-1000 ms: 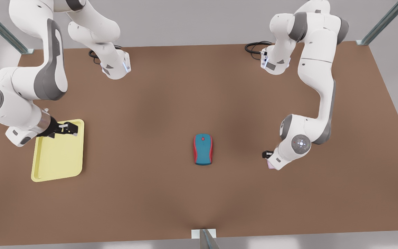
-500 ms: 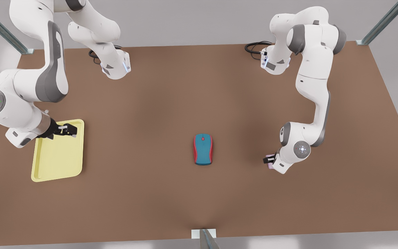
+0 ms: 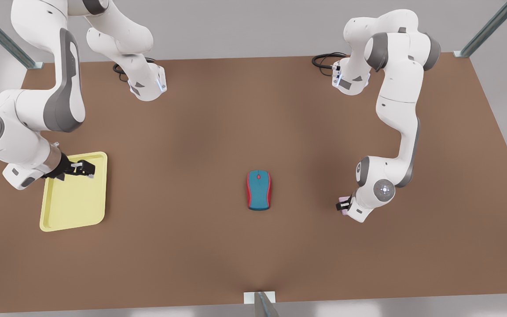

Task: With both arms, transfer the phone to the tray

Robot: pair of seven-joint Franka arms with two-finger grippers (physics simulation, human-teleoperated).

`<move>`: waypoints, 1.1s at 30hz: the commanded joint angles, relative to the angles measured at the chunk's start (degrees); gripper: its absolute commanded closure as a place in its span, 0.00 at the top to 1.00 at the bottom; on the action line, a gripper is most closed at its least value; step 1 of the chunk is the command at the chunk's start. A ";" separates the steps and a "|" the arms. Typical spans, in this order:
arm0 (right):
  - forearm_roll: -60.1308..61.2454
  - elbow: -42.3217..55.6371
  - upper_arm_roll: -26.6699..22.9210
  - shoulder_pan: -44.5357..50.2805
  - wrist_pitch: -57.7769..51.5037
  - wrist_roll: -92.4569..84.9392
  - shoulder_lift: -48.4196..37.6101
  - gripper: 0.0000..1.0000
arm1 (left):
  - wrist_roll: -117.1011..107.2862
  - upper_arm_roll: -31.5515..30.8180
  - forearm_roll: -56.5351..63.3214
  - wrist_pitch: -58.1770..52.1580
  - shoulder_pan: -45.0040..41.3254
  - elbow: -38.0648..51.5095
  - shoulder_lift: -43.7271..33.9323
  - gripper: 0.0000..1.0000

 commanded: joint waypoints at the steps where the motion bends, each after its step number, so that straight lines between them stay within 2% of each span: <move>1: 0.09 0.03 -0.01 -0.06 0.32 -0.03 0.03 1.00 | -1.94 0.02 0.10 -0.03 0.00 0.02 -0.07 0.87; 5: 0.00 -0.32 -0.10 -0.41 -0.65 0.24 -0.32 1.00 | -1.85 0.02 0.10 0.06 0.00 0.02 0.01 0.85; 6: 0.09 -5.50 -0.01 -0.41 2.95 0.24 -3.75 1.00 | -1.85 0.02 0.10 0.14 0.00 0.02 0.10 0.85; 8: 0.79 -3.31 -0.01 -0.32 1.81 0.41 -2.26 1.00 | -1.85 -0.07 0.10 0.14 0.00 0.02 0.10 0.82; 10: 0.18 3.80 -1.94 0.30 -3.54 -0.29 2.75 1.00 | -1.67 -0.07 0.19 0.14 0.00 0.02 0.10 0.81; 16: 0.79 4.42 -1.59 -0.06 -0.47 -0.65 2.31 1.00 | -1.59 0.02 0.19 0.41 0.00 0.02 0.28 0.79; 20: 0.00 12.42 -1.68 0.56 -8.03 -0.99 8.12 1.00 | -1.67 0.02 0.19 0.41 0.00 0.11 0.28 0.79; 23: -0.70 7.94 -1.33 0.56 -2.06 -1.61 6.09 1.00 | -1.50 0.02 0.19 -0.30 0.00 0.20 -0.34 0.77; 26: -1.40 7.41 -0.98 -0.23 0.76 -1.52 6.97 1.00 | -1.50 0.02 0.19 -1.61 0.00 0.64 -0.86 0.77; 33: -1.14 6.62 -0.80 -1.02 1.55 -3.46 7.06 1.00 | -5.18 -2.26 0.19 -9.17 -3.33 5.47 -3.85 0.77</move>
